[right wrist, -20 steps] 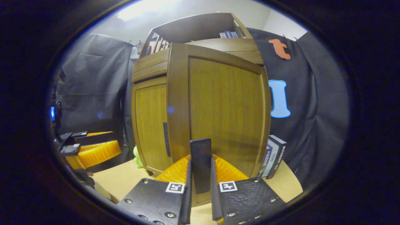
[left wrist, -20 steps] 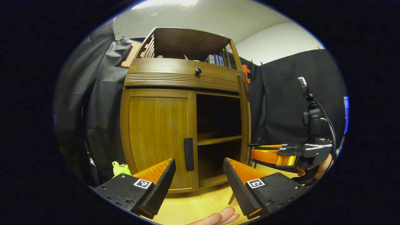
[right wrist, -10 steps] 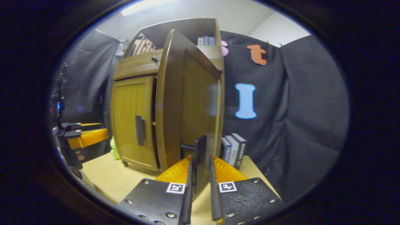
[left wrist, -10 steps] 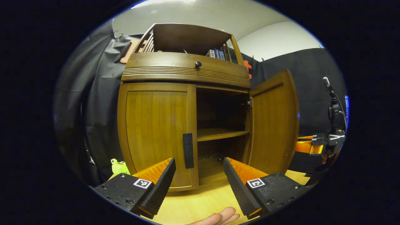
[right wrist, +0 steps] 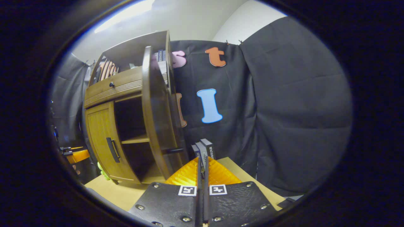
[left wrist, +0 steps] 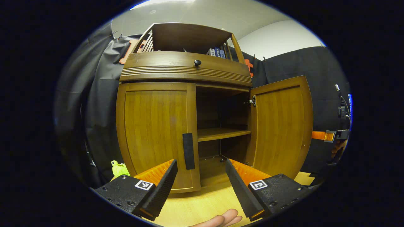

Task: Open the right door of the double-door shoe cabinet with the right hand, and open the left door with the left hand.

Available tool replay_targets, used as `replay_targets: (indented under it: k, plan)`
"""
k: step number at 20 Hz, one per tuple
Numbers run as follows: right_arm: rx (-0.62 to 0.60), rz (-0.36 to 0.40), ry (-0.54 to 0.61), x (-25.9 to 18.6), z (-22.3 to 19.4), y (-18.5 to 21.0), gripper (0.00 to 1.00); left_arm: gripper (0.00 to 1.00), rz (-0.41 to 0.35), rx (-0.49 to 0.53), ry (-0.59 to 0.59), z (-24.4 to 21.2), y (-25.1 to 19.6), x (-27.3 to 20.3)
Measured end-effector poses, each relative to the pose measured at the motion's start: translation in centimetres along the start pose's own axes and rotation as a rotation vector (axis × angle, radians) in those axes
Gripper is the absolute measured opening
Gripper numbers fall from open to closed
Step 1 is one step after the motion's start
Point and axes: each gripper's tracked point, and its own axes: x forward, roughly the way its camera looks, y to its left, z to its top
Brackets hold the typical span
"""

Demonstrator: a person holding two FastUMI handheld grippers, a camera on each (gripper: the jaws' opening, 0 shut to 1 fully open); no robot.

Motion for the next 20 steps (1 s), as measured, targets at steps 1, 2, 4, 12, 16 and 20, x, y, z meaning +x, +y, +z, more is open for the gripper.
replay_targets:
  k: [1, 2, 4, 12, 16, 20]
  plan:
    - [0.006, 0.010, -0.003, 0.1, 0.0, 0.0, 0.00, 0.95, 0.003, 0.001, 0.004, -0.1, 0.0, 0.1]
    - [0.015, 0.021, -0.007, 0.2, 0.0, 0.1, 0.01, 0.95, 0.006, 0.003, 0.008, -0.3, 0.0, 0.3]
    - [0.021, 0.011, -0.002, 0.5, -0.7, -0.5, 0.01, 0.93, 0.008, 0.010, 0.016, -0.6, -0.2, 0.7]
    - [-0.027, -0.062, -0.031, -1.2, -1.9, -2.0, 0.08, 0.95, -0.030, -0.036, -0.069, -0.3, -1.6, 6.3]
    - [-0.148, -0.085, -0.060, -3.5, -1.9, -0.2, 0.77, 0.98, 0.047, -0.037, -0.048, -2.6, 1.0, 10.9]
    - [-0.215, -0.027, -0.105, -5.6, -1.7, 5.0, 0.99, 0.98, 0.074, 0.000, -0.084, -2.4, 2.7, 12.7]
